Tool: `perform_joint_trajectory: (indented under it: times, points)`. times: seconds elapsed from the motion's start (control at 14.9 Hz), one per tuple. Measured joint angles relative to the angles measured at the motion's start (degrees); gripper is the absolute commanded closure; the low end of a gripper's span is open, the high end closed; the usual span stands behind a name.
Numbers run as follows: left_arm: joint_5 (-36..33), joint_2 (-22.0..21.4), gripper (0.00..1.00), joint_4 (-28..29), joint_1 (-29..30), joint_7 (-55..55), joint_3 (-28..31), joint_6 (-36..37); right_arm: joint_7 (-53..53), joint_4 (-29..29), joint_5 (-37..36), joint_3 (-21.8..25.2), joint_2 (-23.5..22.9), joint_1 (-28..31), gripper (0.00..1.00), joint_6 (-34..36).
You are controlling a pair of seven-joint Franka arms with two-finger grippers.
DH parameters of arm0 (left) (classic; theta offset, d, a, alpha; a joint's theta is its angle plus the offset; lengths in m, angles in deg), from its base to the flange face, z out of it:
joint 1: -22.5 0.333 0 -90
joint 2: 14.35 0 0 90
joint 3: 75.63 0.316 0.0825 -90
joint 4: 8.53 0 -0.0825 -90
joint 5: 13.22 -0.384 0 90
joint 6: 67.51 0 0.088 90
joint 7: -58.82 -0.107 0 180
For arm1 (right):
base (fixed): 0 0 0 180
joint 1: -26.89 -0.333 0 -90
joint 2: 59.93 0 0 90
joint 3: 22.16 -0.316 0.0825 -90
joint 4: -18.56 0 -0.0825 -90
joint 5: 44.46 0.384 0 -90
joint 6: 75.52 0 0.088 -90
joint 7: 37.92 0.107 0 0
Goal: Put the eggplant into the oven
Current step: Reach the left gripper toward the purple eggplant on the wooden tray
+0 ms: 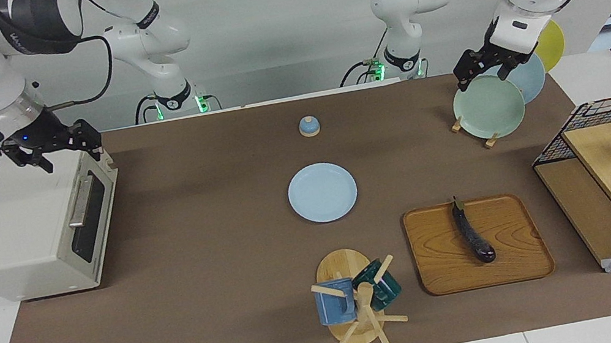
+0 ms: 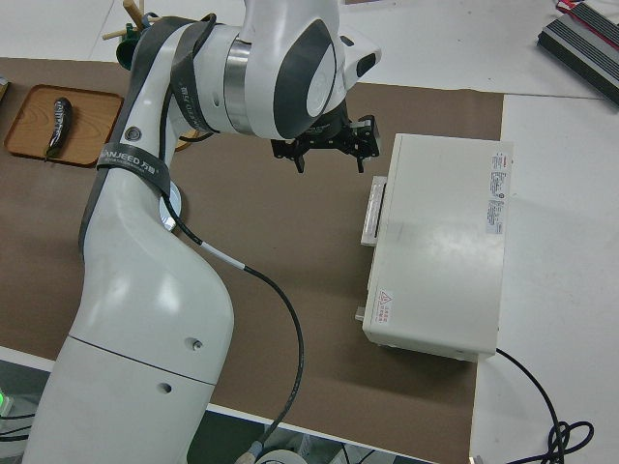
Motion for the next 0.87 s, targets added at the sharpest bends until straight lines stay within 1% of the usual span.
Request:
perform_joint_trajectory:
  times: [0.6,0.87]
  points:
    - [0.0,0.0,0.0,0.0,0.0,0.0,0.0,-0.2,0.0,0.0,0.0,0.0,0.0,0.0,0.0,0.0]
    - [0.0,0.0,0.0,0.5,0.0,0.0,0.0,-4.0,0.0,0.0,0.0,0.0,0.0,0.0,0.0,0.0]
